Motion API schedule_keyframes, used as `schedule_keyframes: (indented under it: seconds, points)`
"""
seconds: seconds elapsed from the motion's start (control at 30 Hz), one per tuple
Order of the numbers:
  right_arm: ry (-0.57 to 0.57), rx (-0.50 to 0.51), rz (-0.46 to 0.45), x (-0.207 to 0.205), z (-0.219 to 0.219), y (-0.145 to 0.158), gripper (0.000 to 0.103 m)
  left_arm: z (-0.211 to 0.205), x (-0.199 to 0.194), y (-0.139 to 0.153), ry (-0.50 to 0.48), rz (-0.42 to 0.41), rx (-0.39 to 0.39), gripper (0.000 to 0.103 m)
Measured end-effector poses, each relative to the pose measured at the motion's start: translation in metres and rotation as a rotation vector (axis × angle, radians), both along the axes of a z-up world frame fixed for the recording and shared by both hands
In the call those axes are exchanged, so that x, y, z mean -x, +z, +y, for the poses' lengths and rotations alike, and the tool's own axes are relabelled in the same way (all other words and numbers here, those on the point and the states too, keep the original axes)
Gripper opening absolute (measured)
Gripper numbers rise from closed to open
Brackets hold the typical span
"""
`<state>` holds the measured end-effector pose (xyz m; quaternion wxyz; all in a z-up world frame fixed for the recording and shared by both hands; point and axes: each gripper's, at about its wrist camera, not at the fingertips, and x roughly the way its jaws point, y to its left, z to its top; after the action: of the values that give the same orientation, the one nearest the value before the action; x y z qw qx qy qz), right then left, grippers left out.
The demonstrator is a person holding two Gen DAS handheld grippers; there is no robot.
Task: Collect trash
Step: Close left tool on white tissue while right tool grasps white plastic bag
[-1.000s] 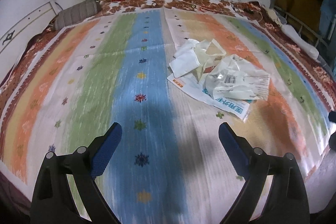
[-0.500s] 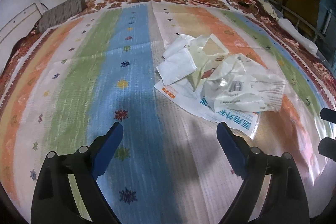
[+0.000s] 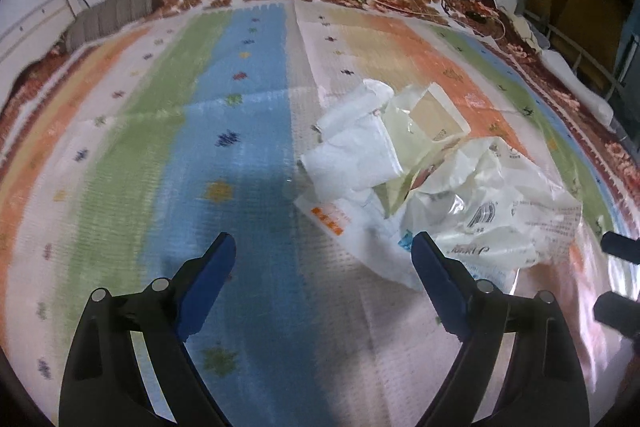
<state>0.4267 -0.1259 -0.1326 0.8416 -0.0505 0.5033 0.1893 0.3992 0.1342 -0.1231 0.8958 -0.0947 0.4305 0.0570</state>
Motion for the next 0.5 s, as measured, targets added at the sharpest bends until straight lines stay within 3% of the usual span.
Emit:
schedule_keyframes:
  seconds: [0.07,0.23,0.5]
  points:
    - [-0.007,0.007,0.01,-0.003,0.0,-0.005,0.083,0.0,-0.006,-0.003,-0.002,0.003,-0.015,0.087]
    - [-0.014,0.008,0.027,-0.012,0.001,-0.017,0.081,0.004,-0.017,-0.004,0.002,-0.021,-0.031,0.087]
    - [-0.034,-0.029,0.032,-0.031,0.002,-0.028,0.061,-0.003,-0.026,-0.009,-0.056,-0.052,-0.087,0.071]
